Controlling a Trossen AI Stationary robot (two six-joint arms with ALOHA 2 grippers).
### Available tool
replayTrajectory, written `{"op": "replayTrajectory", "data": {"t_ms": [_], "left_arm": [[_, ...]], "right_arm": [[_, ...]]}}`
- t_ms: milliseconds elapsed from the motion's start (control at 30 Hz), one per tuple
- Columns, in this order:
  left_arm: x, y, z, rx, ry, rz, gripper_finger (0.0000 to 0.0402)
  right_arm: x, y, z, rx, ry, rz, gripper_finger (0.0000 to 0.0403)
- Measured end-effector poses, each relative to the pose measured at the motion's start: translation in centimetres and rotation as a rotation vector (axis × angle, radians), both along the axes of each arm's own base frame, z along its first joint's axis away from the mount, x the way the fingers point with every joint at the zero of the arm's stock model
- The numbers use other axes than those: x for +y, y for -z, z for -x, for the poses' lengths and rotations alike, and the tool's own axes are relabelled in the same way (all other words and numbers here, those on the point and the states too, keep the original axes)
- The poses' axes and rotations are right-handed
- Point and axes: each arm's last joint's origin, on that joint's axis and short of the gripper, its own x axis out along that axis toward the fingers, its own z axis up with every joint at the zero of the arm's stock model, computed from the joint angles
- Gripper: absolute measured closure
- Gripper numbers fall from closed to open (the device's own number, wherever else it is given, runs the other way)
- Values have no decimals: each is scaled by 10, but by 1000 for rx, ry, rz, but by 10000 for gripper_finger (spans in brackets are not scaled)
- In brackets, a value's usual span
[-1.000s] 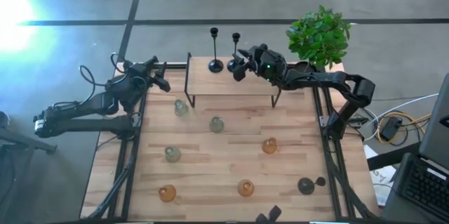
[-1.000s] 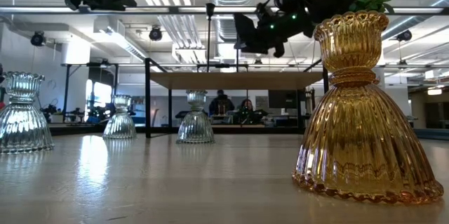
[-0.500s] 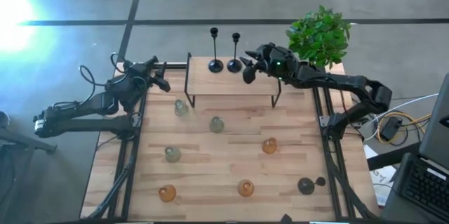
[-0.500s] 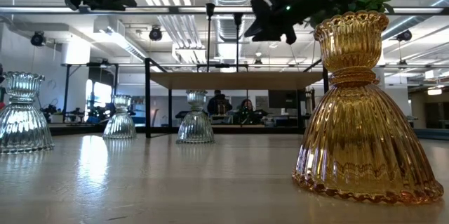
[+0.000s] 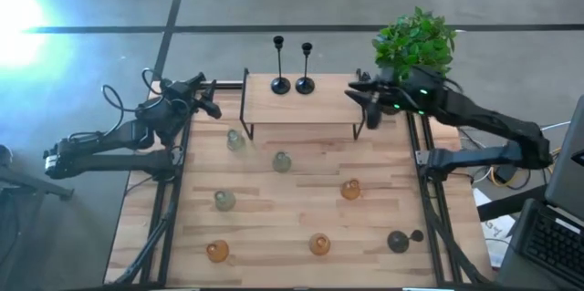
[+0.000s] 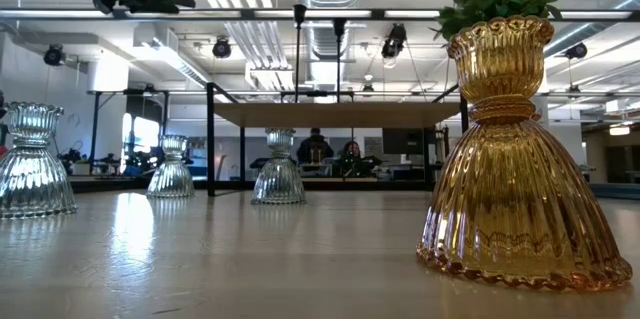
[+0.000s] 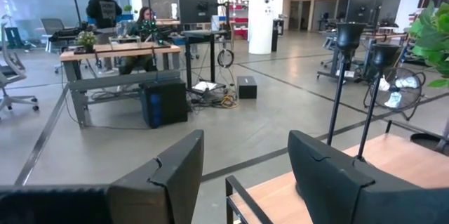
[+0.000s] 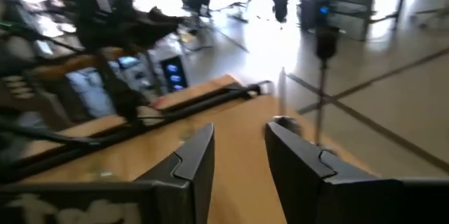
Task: Pick & Place candle stick holders
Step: Put the black candle holder on the shelf
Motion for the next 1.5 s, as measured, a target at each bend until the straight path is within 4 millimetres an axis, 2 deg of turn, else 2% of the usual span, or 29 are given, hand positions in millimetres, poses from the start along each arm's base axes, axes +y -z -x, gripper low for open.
{"op": "replayTrajectory", "data": {"t_ms": [200,367,633,800,933,1300,1500], "left_arm": [[0,0,0,-12,8,3,188],[0,0,0,-18,9,6,188],[0,0,0,-27,11,11,188],[0,0,-1,-36,33,15,188],[-1,0,-1,-35,58,14,189],[-1,0,-2,-35,71,13,188],[-1,0,-2,-34,84,12,188]], "right_arm": [[44,-31,31,-46,-189,-80,302],[75,-46,37,134,-321,-248,315],[126,-22,18,689,-313,-493,337],[158,-4,15,897,-248,-563,344],[176,9,24,1032,-167,-580,344],[204,15,69,1157,-19,-641,344],[215,14,78,1126,-5,-717,344]]}}
